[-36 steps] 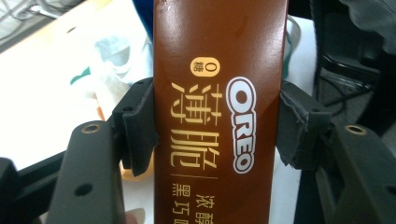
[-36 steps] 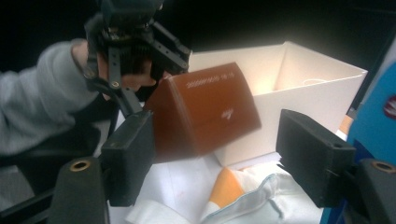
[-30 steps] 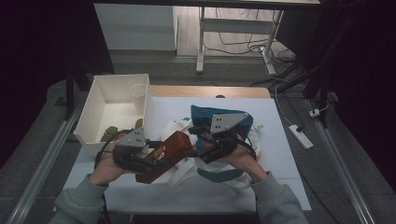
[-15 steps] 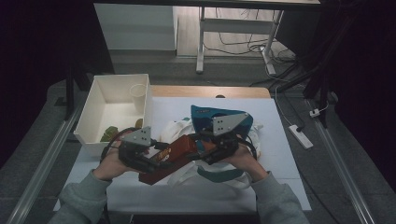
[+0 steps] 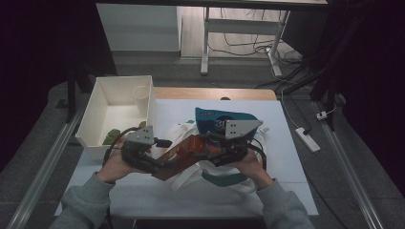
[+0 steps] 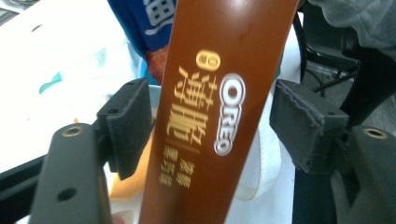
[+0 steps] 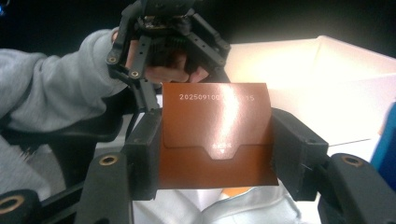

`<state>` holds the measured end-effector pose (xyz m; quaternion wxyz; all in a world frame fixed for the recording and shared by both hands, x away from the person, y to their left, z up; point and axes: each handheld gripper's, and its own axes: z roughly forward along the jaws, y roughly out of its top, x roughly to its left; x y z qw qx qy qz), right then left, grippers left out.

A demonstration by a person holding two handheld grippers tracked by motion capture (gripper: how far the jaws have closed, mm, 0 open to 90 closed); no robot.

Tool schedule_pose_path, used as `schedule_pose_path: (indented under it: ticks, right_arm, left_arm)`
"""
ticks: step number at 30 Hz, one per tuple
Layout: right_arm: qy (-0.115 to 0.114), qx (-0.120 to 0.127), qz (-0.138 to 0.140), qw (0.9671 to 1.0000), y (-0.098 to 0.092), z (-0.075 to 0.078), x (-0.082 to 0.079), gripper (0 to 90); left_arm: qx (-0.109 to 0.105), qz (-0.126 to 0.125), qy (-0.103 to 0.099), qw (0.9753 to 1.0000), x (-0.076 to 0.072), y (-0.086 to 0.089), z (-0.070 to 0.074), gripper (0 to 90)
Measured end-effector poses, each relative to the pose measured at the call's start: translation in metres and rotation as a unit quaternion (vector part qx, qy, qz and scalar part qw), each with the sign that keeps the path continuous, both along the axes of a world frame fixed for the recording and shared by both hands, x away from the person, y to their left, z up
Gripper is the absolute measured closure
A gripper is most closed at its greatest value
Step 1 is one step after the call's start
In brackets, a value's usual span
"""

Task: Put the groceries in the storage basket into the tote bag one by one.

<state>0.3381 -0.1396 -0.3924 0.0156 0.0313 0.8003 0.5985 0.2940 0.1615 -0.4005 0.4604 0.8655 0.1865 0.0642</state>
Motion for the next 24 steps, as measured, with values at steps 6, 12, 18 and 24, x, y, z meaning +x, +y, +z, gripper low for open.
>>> schedule_pose_path:
  ticks: [6,12,18,24]
  right_arm:
    - [-0.009,0.046,-0.025,0.9986,-0.011,0.009,-0.002,41.0]
    - [-0.02,0.099,-0.052,0.9936,-0.037,0.022,-0.006,41.1]
    - [-0.039,0.108,-0.09,0.9892,-0.076,0.034,-0.016,41.1]
    - [-0.044,0.103,-0.137,0.9842,-0.121,0.032,-0.026,41.0]
  left_arm:
    - [-0.027,0.022,-0.008,0.9993,-0.005,0.019,0.004,25.4]
    - [-0.042,0.049,-0.011,0.9978,-0.009,0.038,0.003,26.0]
    - [-0.037,0.071,-0.002,0.9968,-0.003,0.044,-0.004,26.2]
    - [-0.032,0.083,0.002,0.996,0.003,0.044,-0.008,26.3]
